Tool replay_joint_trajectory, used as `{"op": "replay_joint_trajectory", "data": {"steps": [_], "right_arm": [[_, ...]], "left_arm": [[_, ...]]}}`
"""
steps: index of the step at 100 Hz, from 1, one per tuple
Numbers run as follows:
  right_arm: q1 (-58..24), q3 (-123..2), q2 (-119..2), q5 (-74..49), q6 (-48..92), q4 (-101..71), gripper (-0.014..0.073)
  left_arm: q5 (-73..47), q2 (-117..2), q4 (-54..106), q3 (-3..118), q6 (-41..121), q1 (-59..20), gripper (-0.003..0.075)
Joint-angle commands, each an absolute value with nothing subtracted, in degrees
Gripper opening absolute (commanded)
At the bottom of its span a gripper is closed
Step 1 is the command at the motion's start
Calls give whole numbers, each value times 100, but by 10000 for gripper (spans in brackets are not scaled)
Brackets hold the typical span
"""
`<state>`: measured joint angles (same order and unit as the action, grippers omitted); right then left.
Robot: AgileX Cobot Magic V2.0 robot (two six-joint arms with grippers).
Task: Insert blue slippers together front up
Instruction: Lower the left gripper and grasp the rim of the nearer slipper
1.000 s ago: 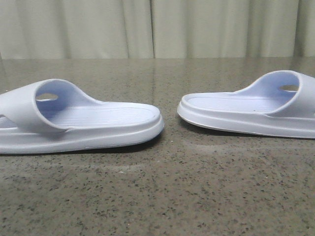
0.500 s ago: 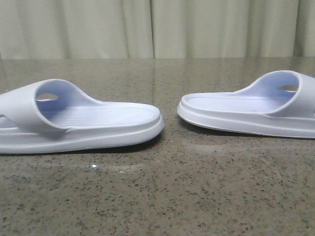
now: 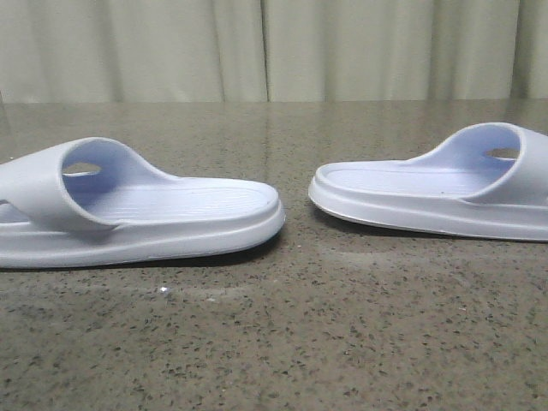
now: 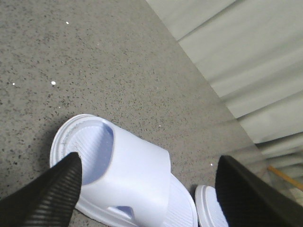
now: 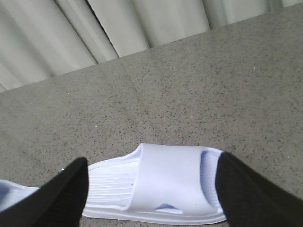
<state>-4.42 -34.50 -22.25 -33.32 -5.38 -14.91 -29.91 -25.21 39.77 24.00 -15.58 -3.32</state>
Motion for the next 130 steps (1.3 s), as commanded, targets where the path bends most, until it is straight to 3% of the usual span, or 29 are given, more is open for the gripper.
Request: {"op": "replay_joint_trajectory", "data": {"steps": [1,74,130], "right_arm": [[-441,-3648,-2311,-2952,-528,-1546,477],[-441,-3648,-2311,-2908,-528,-1580,477],[-441,-3648,-2311,-2847,-528,-1580,477]], "left_arm": [[-2404,-2706,4214,2479,-1710,-363,519],[-2214,-4549,4464,2470,-1663,-363,519],[-2135,-5201,5989,2470,-326,-363,519]]}}
